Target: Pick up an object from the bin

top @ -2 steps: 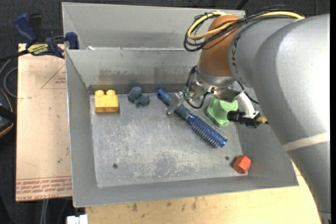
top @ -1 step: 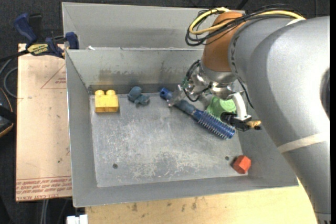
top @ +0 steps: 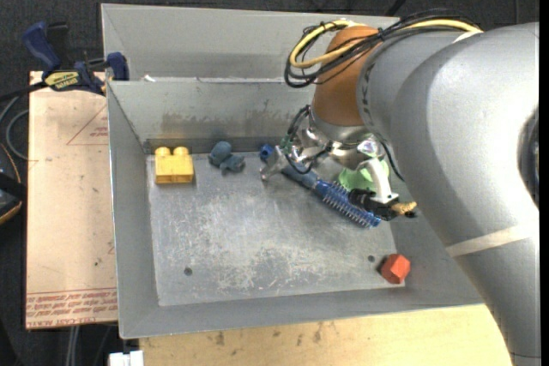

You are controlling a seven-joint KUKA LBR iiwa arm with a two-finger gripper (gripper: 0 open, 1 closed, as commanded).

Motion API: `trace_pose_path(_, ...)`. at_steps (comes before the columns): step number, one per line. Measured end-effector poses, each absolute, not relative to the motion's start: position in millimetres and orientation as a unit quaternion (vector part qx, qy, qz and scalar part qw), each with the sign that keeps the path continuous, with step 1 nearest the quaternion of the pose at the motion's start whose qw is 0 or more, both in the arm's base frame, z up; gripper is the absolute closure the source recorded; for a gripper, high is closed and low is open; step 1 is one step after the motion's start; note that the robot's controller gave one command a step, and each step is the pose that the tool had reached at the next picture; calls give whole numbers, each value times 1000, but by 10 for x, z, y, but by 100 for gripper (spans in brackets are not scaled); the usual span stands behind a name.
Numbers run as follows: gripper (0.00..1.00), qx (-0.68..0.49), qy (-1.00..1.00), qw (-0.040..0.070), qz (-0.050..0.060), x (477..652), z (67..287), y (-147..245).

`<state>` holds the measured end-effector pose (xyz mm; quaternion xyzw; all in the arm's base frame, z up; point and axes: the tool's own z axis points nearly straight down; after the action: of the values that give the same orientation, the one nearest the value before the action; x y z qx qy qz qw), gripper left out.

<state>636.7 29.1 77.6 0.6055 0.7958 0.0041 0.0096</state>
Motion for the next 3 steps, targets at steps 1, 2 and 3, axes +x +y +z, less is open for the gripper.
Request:
trace_pose_path(1, 0, 651, 759, 3, 4, 6554, 1739, 691)
trace_pose_path(2, 0, 509, 861, -2, -2, 6247, 885, 292)
trace_pose_path(3, 100, 508, 861, 0, 0, 6265, 910, 308)
